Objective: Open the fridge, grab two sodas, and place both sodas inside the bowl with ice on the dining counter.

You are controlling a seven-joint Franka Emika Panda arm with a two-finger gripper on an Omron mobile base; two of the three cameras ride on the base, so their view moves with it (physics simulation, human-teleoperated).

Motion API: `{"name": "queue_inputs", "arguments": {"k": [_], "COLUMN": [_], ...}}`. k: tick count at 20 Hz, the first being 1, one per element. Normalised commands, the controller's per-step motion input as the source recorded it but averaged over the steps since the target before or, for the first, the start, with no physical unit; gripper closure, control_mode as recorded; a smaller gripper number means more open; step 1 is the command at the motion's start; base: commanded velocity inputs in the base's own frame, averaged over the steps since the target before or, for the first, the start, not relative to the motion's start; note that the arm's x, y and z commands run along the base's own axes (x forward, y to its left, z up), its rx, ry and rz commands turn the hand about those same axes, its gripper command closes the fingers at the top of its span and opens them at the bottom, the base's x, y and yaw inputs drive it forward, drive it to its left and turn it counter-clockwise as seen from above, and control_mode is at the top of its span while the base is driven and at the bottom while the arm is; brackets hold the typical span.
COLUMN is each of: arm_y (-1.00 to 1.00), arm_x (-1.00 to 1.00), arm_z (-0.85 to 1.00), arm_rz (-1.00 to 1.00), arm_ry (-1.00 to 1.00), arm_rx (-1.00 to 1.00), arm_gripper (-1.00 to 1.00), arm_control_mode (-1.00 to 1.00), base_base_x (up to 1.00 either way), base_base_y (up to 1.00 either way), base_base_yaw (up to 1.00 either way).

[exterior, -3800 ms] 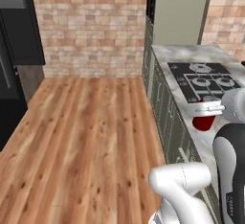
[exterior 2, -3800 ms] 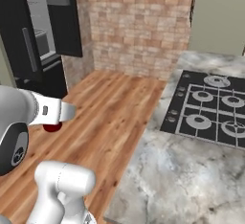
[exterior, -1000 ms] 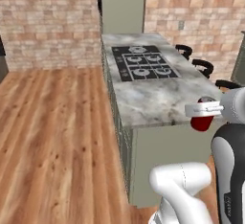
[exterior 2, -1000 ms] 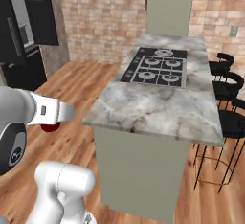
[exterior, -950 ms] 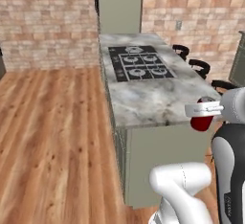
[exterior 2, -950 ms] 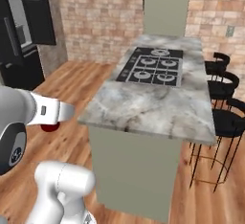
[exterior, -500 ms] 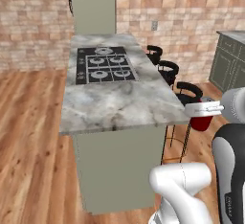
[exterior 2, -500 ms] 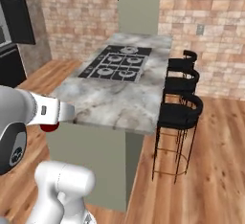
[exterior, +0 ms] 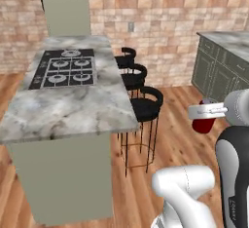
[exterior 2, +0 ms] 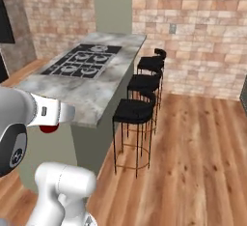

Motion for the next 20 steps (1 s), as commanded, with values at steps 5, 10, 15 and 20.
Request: {"name": "queue_inputs", "arguments": {"k": [5, 10, 15, 20], "arm_y": [0.00, 0.00, 0.00, 0.00], "arm_x": [0.00, 0.00, 0.00, 0.00], "arm_z": [0.00, 0.00, 0.00, 0.00], "arm_rz": [0.00, 0.00, 0.00, 0.00], "arm_ry": [0.00, 0.00, 0.00, 0.00], "arm_rx": [0.00, 0.00, 0.00, 0.00], "arm_gripper": [1.00, 1.00, 1.00, 1.00], "arm_control_mode": [1.00, 1.00, 1.00, 1.00], "base_base_x": [0.04, 0.02, 0.01, 0.00], "base_base_y": [-1.00, -1.00, -1.00, -1.00], "base_base_yaw": [-0.01, -0.01, -0.01, 0.00]}}
